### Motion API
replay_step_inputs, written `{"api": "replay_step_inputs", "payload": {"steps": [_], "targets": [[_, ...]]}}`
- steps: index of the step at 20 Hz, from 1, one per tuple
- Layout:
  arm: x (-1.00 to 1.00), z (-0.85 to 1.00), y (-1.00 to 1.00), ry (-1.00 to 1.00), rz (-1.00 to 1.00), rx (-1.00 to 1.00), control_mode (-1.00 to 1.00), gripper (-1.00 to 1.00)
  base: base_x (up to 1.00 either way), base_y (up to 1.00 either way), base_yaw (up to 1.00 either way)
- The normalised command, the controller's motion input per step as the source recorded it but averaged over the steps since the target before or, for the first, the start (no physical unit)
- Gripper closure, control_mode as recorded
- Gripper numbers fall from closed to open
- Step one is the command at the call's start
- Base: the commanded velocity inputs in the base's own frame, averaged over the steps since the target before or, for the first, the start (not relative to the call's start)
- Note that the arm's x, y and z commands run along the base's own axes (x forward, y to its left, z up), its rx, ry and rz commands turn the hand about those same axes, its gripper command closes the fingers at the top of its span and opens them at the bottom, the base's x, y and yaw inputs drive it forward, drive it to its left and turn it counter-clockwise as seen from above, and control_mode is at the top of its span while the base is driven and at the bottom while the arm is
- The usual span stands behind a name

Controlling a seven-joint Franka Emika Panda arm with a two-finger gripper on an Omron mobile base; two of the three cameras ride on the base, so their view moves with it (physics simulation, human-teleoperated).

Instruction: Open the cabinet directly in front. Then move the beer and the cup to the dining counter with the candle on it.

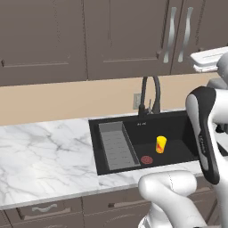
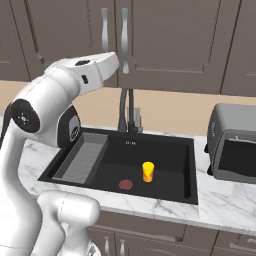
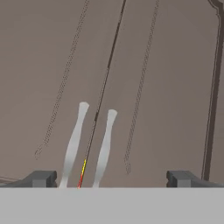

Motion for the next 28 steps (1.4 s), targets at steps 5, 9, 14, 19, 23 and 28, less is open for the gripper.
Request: {"api": "replay_step_inputs", "payload": {"steps": [5, 9, 14, 19, 23, 28], "targets": [[0.17, 0.01, -0.01, -0.09, 0.03, 0.00, -1.00, -1.00, 0.00, 0.00, 0.00], [0.22, 0.00, 0.00, -0.06, 0.08, 0.01, -1.00, -1.00, 0.00, 0.00, 0.00], [0.16, 0.00, -0.10, -0.01, 0.09, 0.05, -1.00, -1.00, 0.00, 0.00, 0.00], [0.26, 0.00, -0.12, 0.00, 0.02, 0.05, -1.00, -1.00, 0.00, 0.00, 0.00], [0.36, 0.00, -0.04, 0.00, 0.00, 0.02, -1.00, -1.00, 0.00, 0.00, 0.00], [0.46, 0.00, 0.00, 0.00, 0.00, 0.00, -1.00, -1.00, 0.00, 0.00, 0.00]]}}
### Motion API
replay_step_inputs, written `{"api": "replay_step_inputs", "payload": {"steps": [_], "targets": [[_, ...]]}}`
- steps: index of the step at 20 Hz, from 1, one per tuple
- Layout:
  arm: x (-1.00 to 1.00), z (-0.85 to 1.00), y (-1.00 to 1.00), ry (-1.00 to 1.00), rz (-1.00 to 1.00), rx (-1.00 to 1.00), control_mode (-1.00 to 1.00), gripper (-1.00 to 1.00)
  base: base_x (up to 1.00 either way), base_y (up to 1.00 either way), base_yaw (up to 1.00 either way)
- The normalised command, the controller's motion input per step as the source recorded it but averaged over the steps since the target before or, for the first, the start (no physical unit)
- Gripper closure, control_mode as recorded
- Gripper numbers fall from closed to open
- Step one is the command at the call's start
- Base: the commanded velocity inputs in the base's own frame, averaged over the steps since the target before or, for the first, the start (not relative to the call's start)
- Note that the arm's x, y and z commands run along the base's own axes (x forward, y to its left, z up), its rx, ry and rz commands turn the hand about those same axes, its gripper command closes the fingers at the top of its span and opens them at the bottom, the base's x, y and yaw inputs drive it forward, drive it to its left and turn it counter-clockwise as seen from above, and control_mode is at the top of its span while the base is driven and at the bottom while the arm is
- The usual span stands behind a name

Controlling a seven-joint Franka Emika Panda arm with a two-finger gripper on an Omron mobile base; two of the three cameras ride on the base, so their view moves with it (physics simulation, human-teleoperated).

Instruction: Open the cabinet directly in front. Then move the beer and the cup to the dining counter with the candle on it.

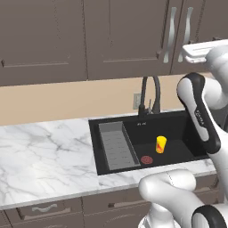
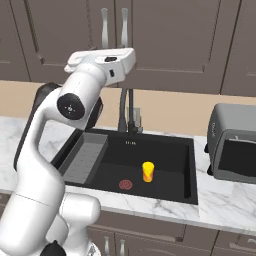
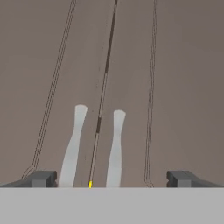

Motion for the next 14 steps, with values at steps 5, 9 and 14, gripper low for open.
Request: {"api": "replay_step_inputs", "payload": {"steps": [5, 9, 14], "targets": [[0.33, 0.00, -0.01, 0.00, 0.00, 0.01, -1.00, -1.00, 0.00, 0.00, 0.00], [0.21, 0.00, -0.06, 0.00, 0.00, 0.01, -1.00, -1.00, 0.00, 0.00, 0.00], [0.24, 0.00, -0.12, 0.00, 0.00, 0.03, -1.00, -1.00, 0.00, 0.00, 0.00]]}}
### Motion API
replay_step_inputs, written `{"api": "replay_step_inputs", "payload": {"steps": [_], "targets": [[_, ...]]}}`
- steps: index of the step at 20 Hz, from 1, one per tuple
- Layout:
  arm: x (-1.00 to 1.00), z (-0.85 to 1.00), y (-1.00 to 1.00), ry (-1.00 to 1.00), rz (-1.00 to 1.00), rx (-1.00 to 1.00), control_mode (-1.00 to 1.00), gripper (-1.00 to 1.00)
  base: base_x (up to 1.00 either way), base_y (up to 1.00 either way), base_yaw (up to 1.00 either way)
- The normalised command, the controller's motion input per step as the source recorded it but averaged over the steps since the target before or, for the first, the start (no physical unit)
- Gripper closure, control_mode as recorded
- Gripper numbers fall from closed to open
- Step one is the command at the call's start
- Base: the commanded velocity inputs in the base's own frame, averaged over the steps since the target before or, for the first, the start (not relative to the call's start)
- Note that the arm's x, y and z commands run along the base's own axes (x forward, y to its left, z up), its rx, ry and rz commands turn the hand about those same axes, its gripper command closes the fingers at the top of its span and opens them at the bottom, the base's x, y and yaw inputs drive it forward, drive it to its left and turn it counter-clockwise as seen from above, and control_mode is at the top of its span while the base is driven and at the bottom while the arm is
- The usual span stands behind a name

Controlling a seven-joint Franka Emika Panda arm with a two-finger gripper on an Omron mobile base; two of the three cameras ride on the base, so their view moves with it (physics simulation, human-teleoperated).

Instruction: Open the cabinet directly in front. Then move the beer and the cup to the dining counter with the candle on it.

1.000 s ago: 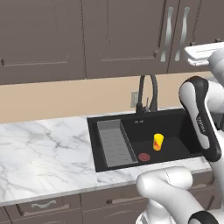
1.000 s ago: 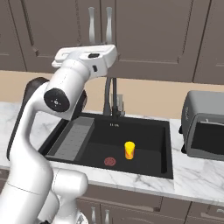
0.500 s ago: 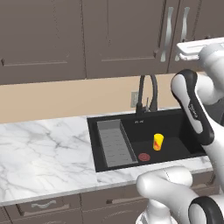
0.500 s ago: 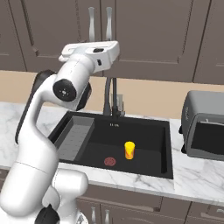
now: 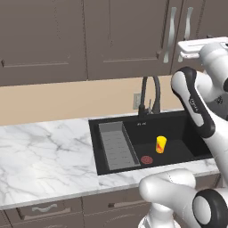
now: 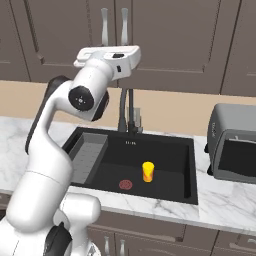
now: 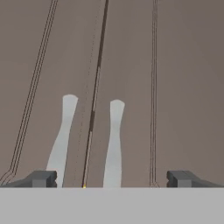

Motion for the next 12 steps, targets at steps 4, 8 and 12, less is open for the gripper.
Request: {"api": "replay_step_inputs", "payload": {"steps": [4, 8, 12], "targets": [[0.26, 0.00, -0.09, 0.00, 0.00, 0.02, -1.00, -1.00, 0.00, 0.00, 0.00], [0.31, 0.00, 0.00, 0.00, 0.00, 0.00, -1.00, -1.00, 0.00, 0.00, 0.00], [0.32, 0.00, 0.00, 0.00, 0.00, 0.00, -1.00, -1.00, 0.00, 0.00, 0.00]]}}
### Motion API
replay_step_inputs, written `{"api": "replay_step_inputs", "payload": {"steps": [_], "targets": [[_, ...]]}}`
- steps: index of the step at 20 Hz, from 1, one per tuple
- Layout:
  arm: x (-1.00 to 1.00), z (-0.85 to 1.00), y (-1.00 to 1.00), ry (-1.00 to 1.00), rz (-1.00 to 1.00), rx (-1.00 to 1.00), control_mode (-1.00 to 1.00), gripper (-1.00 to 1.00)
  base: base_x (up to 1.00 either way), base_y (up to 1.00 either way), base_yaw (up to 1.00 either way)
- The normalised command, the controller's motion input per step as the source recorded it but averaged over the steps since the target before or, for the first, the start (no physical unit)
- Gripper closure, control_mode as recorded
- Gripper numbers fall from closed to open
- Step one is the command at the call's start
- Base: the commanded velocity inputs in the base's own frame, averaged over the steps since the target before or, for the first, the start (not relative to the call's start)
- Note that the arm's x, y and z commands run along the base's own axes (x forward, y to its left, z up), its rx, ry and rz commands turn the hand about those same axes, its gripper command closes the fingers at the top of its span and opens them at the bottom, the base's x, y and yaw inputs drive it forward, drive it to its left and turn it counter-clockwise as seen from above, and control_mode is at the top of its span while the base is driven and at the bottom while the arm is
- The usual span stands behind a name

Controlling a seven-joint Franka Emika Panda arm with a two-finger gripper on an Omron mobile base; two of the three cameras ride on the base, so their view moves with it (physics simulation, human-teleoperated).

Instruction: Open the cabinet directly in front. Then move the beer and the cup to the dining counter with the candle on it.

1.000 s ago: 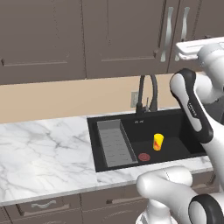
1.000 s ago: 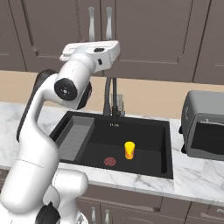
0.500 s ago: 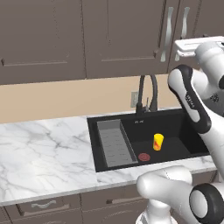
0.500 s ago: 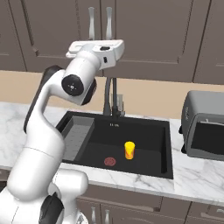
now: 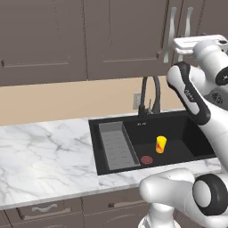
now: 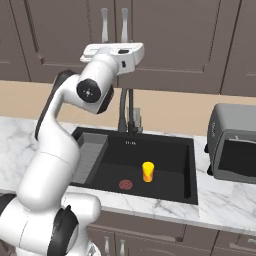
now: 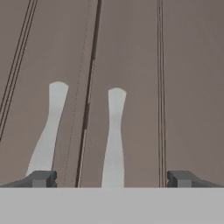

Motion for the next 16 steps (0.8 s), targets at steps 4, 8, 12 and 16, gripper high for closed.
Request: {"api": "replay_step_inputs", "payload": {"steps": [4, 8, 12, 16], "targets": [[0.28, 0.00, 0.00, 0.01, 0.00, 0.00, -1.00, -1.00, 0.00, 0.00, 0.00], [0.26, 0.00, 0.00, 0.01, 0.00, 0.00, -1.00, -1.00, 0.00, 0.00, 0.00], [0.24, 0.00, 0.00, 0.01, 0.00, 0.00, -1.00, -1.00, 0.00, 0.00, 0.00], [0.21, -0.01, 0.00, 0.01, 0.00, 0.00, -1.00, -1.00, 0.00, 0.00, 0.00]]}}
